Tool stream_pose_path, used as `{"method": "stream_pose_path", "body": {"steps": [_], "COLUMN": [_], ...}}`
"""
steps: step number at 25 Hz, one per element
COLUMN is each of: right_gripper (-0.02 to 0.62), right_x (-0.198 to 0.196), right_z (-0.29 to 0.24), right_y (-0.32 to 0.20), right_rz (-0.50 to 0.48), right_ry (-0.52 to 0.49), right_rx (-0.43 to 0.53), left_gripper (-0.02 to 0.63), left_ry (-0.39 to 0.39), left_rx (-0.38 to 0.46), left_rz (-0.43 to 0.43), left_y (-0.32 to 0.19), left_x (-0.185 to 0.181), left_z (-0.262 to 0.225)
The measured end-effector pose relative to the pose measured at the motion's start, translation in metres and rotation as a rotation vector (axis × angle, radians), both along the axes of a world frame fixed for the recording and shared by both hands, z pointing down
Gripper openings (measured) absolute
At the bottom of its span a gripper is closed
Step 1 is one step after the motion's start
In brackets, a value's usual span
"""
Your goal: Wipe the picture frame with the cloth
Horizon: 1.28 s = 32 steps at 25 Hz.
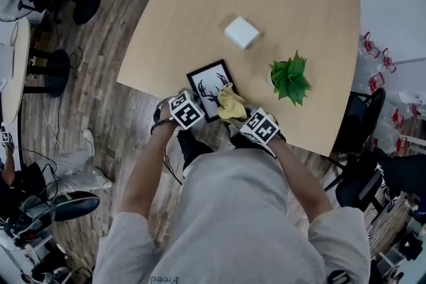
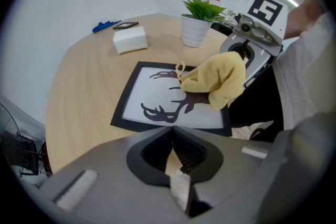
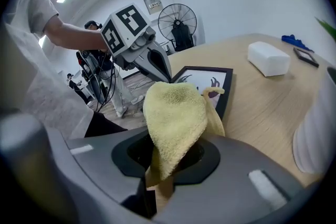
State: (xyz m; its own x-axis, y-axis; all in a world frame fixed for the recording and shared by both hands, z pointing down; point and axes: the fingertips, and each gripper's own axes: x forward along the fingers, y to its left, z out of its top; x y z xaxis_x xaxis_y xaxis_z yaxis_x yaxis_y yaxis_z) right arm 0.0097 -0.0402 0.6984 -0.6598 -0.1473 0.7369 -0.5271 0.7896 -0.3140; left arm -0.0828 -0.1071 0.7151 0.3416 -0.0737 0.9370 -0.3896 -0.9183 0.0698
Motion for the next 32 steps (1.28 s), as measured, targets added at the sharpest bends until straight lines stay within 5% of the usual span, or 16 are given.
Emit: {"method": "stream_pose_path", "body": {"steps": [7,14,32], "right_gripper": [0.074,0.074,0.075], "right_x": [-0.021,-0.024,-0.036], "right_z": [0.001,0.001,0.009], "right_y": [0.001,-0.008,-0.049], "right_rz": [-0.033,0.044,0.006], "right_ry": [0.002,-0.029,0.108], "right_rx": [-0.017,-0.075,0.004], "left_gripper": [0.054,0.054,0.054], "left_ry": [0.006,0.011,0.068], "left_rx": [-0.001,-0.009,-0.026], "left_rz": [-0.01,-0.001,-0.027], "left_y": [-0.001,-0.001,-0.001], "left_x": [-0.001,-0.002,-0.001], "left_z": [0.0,0.0,0.0]}}
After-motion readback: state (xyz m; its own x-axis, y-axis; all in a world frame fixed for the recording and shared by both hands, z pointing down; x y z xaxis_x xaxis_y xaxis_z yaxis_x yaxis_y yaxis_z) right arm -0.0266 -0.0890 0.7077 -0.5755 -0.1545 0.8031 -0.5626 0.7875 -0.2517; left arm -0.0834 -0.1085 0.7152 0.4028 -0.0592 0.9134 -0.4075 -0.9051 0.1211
